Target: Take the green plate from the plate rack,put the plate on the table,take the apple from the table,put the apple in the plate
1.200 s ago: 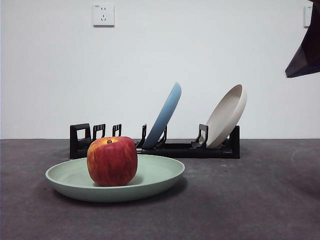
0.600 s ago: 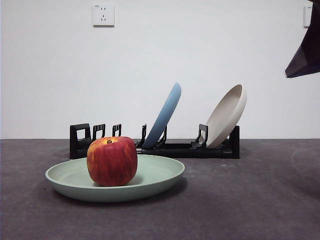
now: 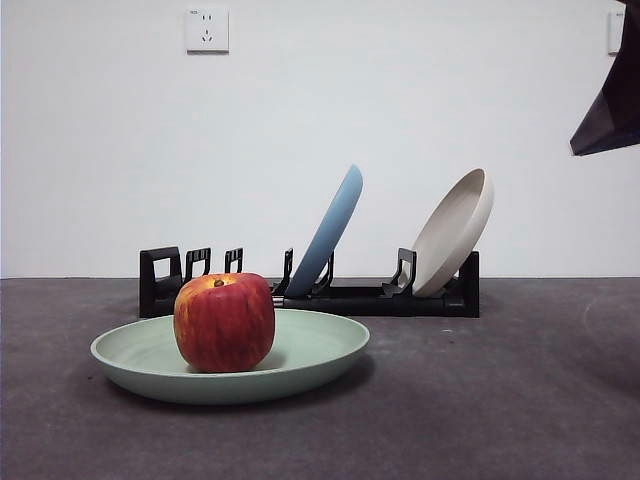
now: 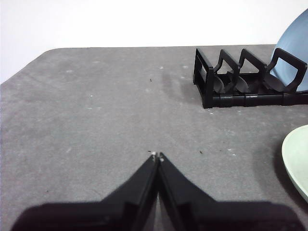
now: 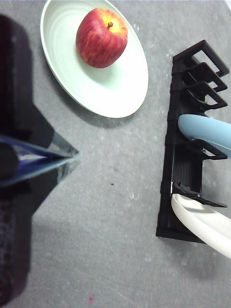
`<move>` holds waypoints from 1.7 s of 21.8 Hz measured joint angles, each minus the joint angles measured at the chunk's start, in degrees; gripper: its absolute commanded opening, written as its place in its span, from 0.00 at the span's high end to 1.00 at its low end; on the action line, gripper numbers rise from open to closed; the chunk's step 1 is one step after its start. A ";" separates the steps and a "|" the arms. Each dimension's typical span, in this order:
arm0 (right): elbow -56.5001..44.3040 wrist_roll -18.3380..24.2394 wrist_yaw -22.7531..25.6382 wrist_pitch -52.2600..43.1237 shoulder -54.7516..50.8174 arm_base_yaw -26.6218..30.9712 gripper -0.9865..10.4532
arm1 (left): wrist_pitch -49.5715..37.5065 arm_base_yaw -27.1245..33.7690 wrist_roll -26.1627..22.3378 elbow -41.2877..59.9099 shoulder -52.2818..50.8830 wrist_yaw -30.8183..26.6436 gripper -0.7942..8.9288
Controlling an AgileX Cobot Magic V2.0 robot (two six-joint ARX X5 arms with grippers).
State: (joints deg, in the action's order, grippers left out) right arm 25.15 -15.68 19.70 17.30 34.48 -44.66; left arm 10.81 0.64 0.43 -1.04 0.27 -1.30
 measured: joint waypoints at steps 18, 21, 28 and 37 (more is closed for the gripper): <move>-0.20 16.37 -11.30 1.92 -19.28 29.07 0.91 | 0.00 0.00 0.00 0.00 0.00 0.00 0.92; -2.21 19.78 -19.02 -0.66 -24.46 36.70 0.91 | 0.00 0.00 0.00 0.00 0.00 0.02 0.92; -11.63 20.85 -21.24 -6.34 -28.70 37.64 0.91 | 0.00 0.00 0.00 0.00 0.00 0.00 0.92; -21.84 18.01 -21.24 -6.27 -33.24 37.64 0.91 | 0.00 0.00 0.00 0.00 0.00 0.00 0.92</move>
State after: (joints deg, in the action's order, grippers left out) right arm 3.31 2.33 -1.54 11.03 1.23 -7.03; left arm 10.81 0.64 0.43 -1.04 0.27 -1.30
